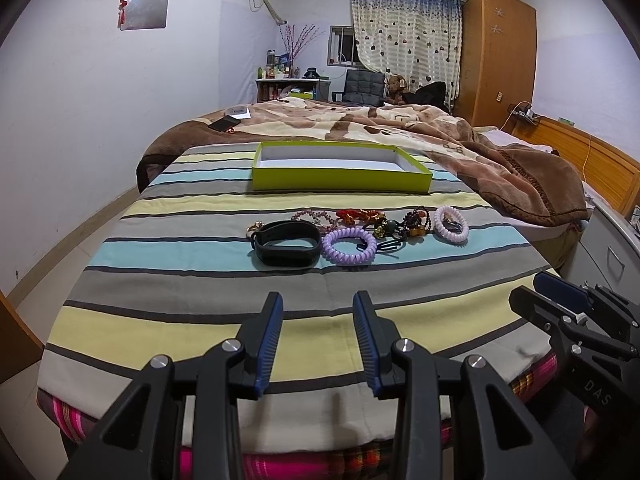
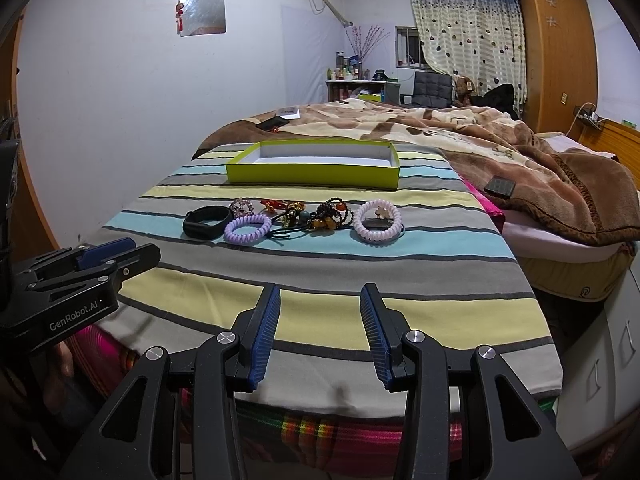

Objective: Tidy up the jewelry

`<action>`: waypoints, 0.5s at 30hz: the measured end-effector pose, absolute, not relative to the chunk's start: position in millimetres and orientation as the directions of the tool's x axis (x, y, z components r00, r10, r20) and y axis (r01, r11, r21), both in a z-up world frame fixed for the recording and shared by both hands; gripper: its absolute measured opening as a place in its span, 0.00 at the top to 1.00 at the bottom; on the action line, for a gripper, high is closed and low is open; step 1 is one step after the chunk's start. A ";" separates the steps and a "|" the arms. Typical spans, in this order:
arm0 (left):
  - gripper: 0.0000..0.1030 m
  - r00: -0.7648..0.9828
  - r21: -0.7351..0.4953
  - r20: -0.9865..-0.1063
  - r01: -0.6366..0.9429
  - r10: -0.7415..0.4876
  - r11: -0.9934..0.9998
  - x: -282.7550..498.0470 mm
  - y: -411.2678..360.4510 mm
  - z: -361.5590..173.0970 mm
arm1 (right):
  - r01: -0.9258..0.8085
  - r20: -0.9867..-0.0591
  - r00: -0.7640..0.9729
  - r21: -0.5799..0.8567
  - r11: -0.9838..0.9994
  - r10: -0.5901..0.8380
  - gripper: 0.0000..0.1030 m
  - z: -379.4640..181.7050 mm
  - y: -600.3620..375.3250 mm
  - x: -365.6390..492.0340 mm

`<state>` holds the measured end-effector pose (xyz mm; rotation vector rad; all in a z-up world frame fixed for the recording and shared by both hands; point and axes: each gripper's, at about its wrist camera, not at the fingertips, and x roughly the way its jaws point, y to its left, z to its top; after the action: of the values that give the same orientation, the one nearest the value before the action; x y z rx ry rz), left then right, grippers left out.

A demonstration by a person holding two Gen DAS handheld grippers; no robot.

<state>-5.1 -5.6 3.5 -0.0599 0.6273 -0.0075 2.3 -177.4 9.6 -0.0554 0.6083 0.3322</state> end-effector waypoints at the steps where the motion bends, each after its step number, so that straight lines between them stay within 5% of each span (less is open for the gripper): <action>1: 0.63 0.810 -0.058 -0.586 -0.011 -0.025 0.998 -5.2 -5.9 3.6 | -0.323 -0.569 0.769 0.047 0.945 0.291 0.59 9.1 -177.6 2.5; 15: 0.63 0.808 -0.070 -0.588 -0.016 -0.028 0.997 -5.5 -7.0 3.8 | -0.324 -0.569 0.769 0.047 0.945 0.292 0.59 9.1 -177.6 2.5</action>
<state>-5.5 -7.0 3.8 -0.0722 0.6299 -0.0068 2.5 -177.6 9.1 -0.0553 0.6078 0.3340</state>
